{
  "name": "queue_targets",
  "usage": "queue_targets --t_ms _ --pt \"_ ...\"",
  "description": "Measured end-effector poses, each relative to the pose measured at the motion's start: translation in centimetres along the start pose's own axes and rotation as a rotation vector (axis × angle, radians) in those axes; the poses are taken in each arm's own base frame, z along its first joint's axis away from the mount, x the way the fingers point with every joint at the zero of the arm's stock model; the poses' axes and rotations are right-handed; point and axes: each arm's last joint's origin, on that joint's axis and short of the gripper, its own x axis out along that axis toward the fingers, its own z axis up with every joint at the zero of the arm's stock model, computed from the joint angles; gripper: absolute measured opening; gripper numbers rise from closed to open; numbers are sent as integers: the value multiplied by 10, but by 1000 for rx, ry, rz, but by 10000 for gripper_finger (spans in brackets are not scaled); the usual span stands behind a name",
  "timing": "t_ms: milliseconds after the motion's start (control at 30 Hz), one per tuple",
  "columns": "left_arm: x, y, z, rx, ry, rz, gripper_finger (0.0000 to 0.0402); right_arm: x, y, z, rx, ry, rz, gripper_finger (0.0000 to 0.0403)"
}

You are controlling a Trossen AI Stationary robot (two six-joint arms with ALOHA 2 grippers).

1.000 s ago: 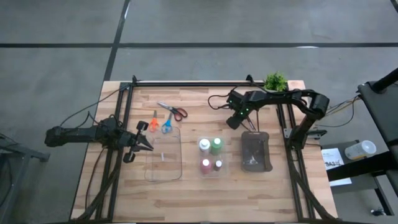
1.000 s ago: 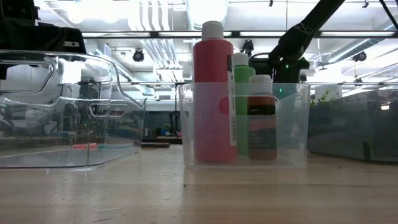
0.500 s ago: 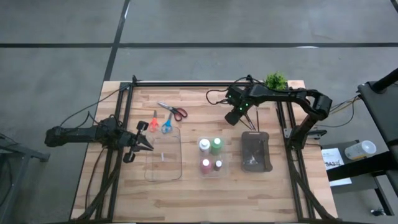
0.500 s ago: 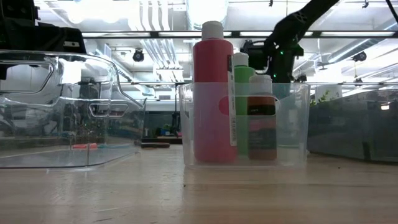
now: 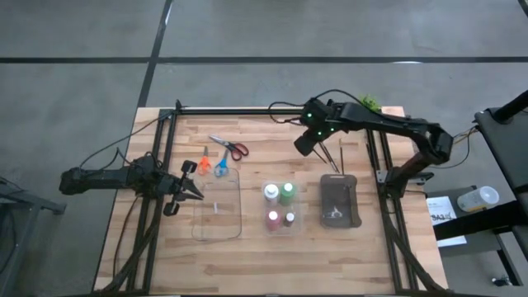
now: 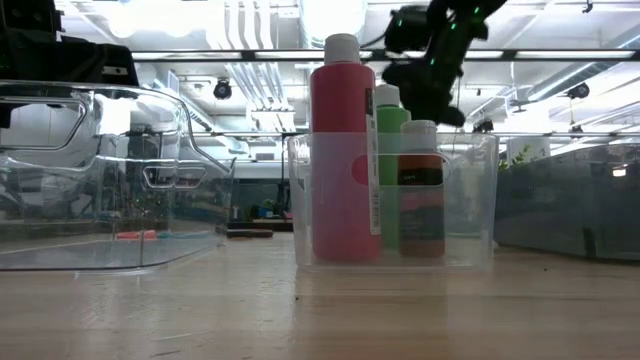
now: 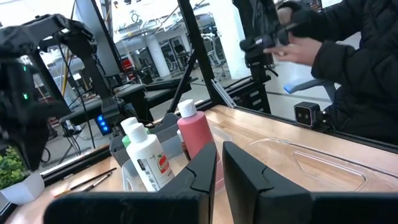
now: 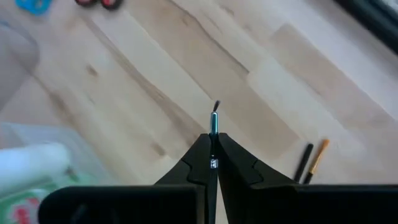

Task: Pick & Place Paint Supplies
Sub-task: Put the left silver paintbrush into the black bin

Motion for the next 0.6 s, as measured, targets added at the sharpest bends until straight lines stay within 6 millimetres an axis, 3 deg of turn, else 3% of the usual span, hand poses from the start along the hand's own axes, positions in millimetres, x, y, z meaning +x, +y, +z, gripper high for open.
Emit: queue_targets --t_ms 267,600 --pt "0 0 0 0 0 0 35 -45 21 -26 58 -20 58 13" --pt "0 0 0 0 0 0 35 -66 46 -87 200 5 45 13"
